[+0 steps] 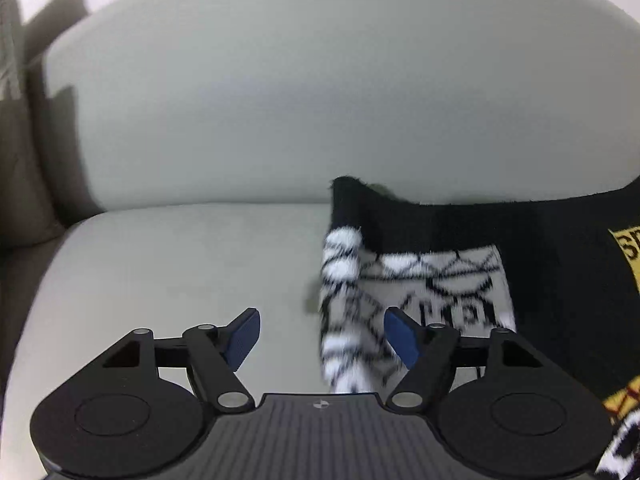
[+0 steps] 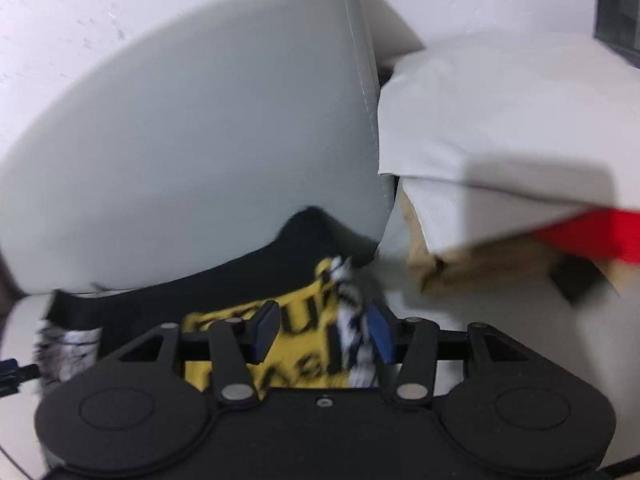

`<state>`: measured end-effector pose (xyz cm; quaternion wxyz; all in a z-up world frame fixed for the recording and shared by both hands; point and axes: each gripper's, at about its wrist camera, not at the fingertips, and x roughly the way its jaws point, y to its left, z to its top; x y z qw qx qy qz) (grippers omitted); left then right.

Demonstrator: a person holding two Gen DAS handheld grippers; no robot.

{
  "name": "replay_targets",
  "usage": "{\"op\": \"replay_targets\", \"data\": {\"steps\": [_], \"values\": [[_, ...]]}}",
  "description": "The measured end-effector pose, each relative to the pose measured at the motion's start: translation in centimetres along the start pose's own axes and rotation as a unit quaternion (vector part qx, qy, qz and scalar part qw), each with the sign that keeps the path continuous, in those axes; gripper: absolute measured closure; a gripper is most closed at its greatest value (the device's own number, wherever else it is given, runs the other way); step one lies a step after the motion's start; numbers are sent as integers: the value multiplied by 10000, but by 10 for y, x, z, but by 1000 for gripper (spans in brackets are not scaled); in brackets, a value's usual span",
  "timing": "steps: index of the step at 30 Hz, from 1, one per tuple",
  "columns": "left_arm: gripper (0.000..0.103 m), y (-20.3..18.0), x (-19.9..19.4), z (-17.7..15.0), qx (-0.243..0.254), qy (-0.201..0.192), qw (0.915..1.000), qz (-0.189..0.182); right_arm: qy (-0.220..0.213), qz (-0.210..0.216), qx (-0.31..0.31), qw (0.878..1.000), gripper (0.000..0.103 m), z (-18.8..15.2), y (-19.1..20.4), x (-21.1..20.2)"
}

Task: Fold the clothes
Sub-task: 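Grasp the sweater hem with both grippers and lift it toward the collar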

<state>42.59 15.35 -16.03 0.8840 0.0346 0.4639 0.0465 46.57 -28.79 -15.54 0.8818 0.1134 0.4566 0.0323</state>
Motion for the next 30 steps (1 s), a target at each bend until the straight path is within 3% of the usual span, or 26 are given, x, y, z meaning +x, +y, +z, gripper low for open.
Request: {"op": "replay_targets", "data": {"steps": [3, 4, 6, 7, 9, 10, 12, 13, 15, 21, 25, 30], "values": [[32, -5, 24, 11, 146, 7, 9999, 3, -27, -23, -117, 9999, 58, 10, -1, 26], [32, -8, 32, 15, 154, 26, 9999, 62, -15, -17, -222, 9997, 64, 12, 2, 34], [31, -10, 43, 21, 29, 9, 10000, 91, 46, -62, -459, 9989, 67, 15, 8, 48], [37, -9, 45, 23, -67, -86, 9999, 36, 95, -124, -576, 9982, 67, 16, 12, 56], [66, -7, 46, 25, -268, -190, 9993, -183, 109, -250, -749, 9968, 66, 14, 19, 64], [86, -8, 45, 25, -352, -205, 9987, -319, 110, -313, -832, 9960, 66, 12, 22, 68], [88, -15, 33, 23, -206, -322, 9991, -202, -86, -295, -814, 9962, 87, 8, 25, 59], [89, -18, 22, 21, -39, -458, 9988, -143, -214, -239, -785, 9964, 87, 7, 26, 50], [89, -18, -4, 17, 66, -715, 9973, -170, -481, -98, -715, 9962, 87, 3, 28, 22], [90, 6, -125, -11, -263, -1300, 9899, -503, -914, 452, -447, 9938, 88, -22, 28, -109], [91, 23, -215, -52, -450, -1467, 9857, -704, -1208, 632, -567, 9890, 90, -60, 29, -210], [91, 39, -295, -121, -565, -1537, 9829, -847, -1388, 707, -710, 9852, 90, -121, 19, -307]]}}
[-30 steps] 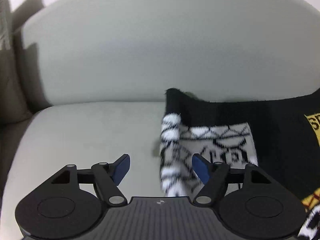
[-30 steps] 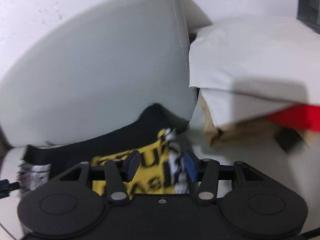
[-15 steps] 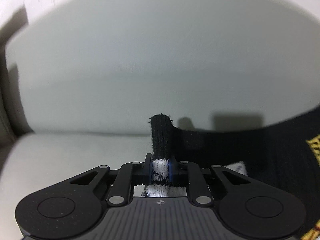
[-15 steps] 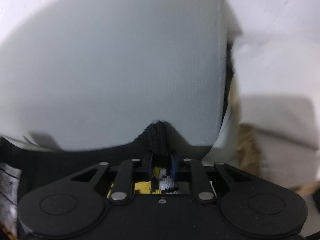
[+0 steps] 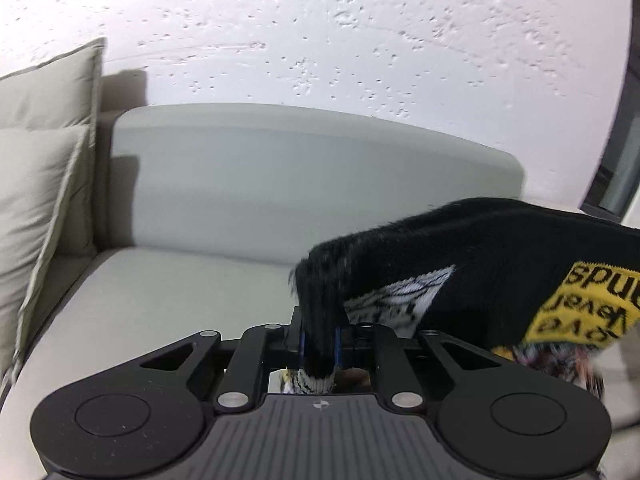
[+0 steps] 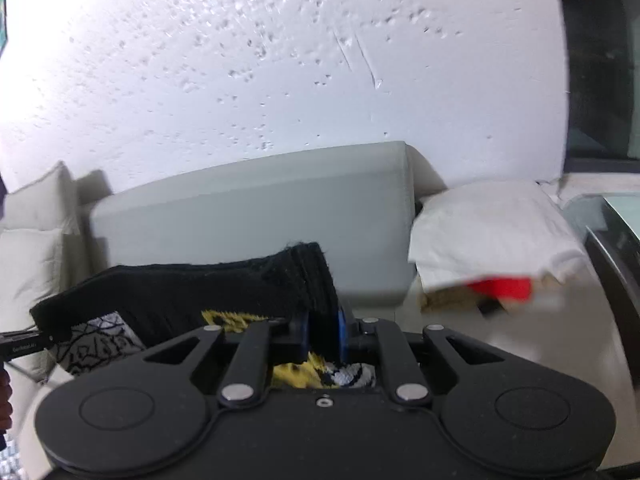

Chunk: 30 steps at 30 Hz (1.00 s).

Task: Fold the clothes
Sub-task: 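Grasp the sweater hem with both grippers and lift it toward the collar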

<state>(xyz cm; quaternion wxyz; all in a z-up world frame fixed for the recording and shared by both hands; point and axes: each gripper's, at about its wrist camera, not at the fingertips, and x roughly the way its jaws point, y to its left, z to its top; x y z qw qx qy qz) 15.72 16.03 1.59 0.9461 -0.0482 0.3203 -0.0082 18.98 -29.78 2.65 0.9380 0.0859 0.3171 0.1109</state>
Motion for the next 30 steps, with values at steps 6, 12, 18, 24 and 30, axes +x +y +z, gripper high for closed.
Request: {"op": "replay_targets", "data": {"steps": [6, 12, 18, 24, 30], "values": [[90, -12, -16, -96, -96, 599, 9979, 214, 305, -255, -145, 9991, 90, -72, 4, -41], [88, -26, -6, -179, 410, 1624, 9798, 1092, 1670, -853, -254, 9819, 87, -183, -8, 4], [56, -4, -61, -182, -139, 1203, 9893, 819, 1526, -395, 568, 9859, 50, -200, -22, -47], [48, 37, -37, -168, -1729, 1102, 9787, 118, 1062, 398, 1908, 9750, 50, -190, -49, -58], [52, 42, 5, -166, -1798, 1461, 9725, -236, 1015, 109, 2920, 9510, 51, -195, -82, -20]]}}
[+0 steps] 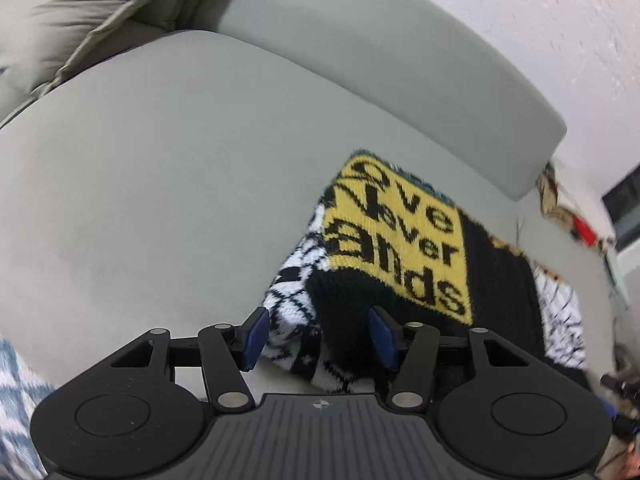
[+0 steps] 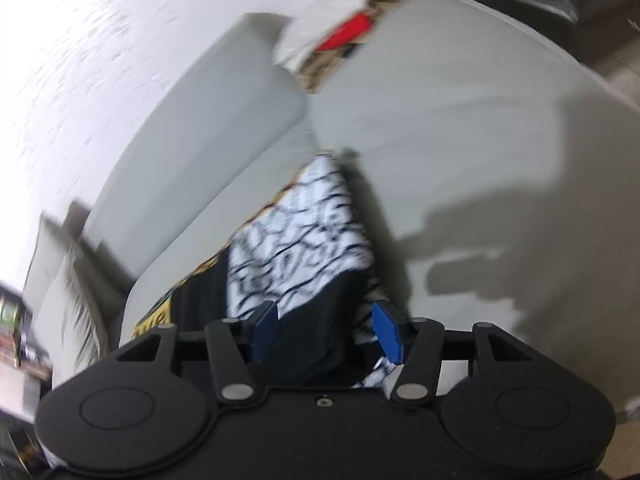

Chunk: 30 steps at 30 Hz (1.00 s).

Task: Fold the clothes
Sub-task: 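Grasp the sweater hem with both grippers and lift it toward the collar, then lay the hem over the sweater body and open both grippers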

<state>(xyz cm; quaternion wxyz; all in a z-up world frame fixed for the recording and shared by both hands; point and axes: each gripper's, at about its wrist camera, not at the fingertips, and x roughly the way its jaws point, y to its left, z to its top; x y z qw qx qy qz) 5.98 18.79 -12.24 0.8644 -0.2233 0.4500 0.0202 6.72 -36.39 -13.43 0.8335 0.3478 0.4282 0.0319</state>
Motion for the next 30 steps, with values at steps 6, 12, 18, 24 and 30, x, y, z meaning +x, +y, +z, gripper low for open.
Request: {"op": "replay_targets", "data": {"steps": [6, 12, 18, 24, 30], "values": [[80, -38, 9, -4, 1246, -304, 9913, 281, 60, -49, 164, 9998, 64, 1, -6, 28], [89, -41, -19, 6, 1361, -857, 9866, 291, -331, -123, -632, 9974, 92, -1, 41, 11], [88, -24, 24, -12, 1348, -48, 9881, 737, -194, -635, -910, 9936, 92, -5, 32, 14], [82, -47, 23, -28, 2128, -2, 9687, 1278, 15, -1077, -939, 9897, 87, -10, 21, 37], [70, -37, -30, -30, 1893, -631, 9698, 1401, -397, -993, -1500, 9829, 57, -20, 46, -8]]}}
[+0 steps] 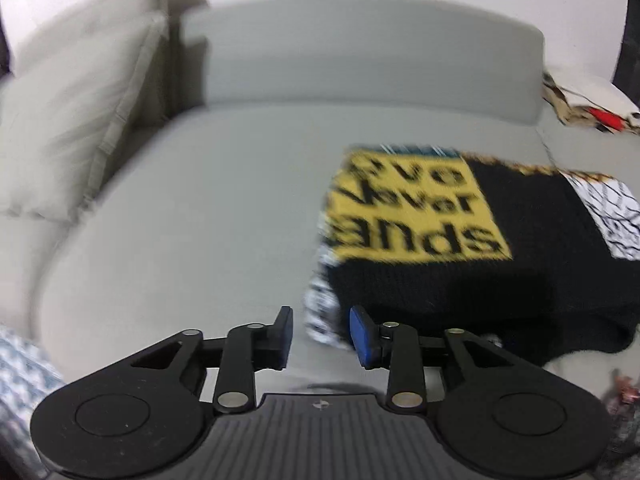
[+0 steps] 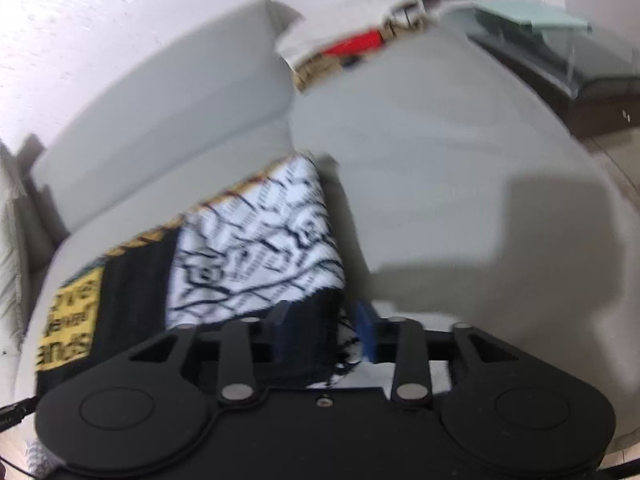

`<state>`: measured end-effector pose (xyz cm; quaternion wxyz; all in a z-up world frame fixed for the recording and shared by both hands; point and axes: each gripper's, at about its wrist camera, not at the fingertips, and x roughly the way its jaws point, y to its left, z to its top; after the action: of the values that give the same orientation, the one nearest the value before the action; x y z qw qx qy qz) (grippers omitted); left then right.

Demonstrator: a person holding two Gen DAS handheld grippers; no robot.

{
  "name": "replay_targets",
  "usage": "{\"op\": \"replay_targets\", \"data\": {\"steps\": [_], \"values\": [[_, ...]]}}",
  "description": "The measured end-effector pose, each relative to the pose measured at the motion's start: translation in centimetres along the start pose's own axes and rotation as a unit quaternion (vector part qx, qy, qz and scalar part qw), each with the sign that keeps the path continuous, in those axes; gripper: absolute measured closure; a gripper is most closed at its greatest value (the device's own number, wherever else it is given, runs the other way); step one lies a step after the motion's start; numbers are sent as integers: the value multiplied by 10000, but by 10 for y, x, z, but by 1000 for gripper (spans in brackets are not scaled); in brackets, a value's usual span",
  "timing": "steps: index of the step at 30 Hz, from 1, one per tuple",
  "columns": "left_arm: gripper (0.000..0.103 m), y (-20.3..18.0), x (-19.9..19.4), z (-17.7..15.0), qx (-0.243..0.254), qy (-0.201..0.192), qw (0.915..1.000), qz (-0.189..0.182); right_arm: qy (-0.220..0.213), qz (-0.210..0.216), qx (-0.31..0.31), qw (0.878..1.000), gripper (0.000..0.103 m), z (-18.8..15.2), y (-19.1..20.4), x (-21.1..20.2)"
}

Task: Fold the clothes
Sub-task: 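Lay the hem over the sweater body and open both grippers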

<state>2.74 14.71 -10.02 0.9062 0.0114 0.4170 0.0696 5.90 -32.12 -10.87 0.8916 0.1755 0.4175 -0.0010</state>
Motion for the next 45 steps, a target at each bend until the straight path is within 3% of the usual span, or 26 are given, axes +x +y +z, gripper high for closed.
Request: {"op": "replay_targets", "data": {"steps": [3, 6, 8, 12, 14, 17, 20, 24, 28, 31, 34, 39, 45], "values": [[70, -5, -14, 6, 110, -341, 9993, 116, -256, 82, -224, 9994, 51, -2, 11, -16], [70, -24, -4, 16, 344, -348, 9988, 96, -339, 156, -442, 9983, 61, -2, 28, -10], [70, -37, 9, 24, 525, -370, 9979, 79, -180, 247, -594, 9978, 74, -3, 42, 4], [69, -66, 37, 42, 754, -490, 9959, -122, 117, 715, -933, 9930, 74, -3, 75, 36], [74, -71, 57, 45, 732, -427, 9962, 223, 141, 876, -1080, 9902, 74, -3, 93, 51], [77, -63, 90, 43, 507, -62, 9976, 465, 198, 744, -1298, 9886, 74, -7, 112, 76], [78, -55, 107, 32, 383, 97, 9986, 357, 364, 421, -1640, 9849, 75, -23, 121, 99], [78, -41, 107, 32, 78, 102, 9999, 89, 328, 352, -1958, 9795, 76, -28, 124, 98], [76, -40, 81, 42, 302, 40, 9995, 6, 479, 694, -1466, 9856, 75, -9, 108, 83], [64, -40, 57, 51, 265, -345, 9990, -117, 96, 933, -916, 9914, 74, 12, 87, 62], [64, -43, 51, 66, 129, -615, 9978, -209, -405, 745, -250, 9961, 74, 35, 60, 57], [65, -63, 92, 98, 6, -607, 9980, -185, -640, 529, 728, 9939, 82, 67, 30, 87], [65, -72, 158, 120, 138, -448, 9977, 494, -753, 229, 520, 9955, 82, 91, 38, 137]]}}
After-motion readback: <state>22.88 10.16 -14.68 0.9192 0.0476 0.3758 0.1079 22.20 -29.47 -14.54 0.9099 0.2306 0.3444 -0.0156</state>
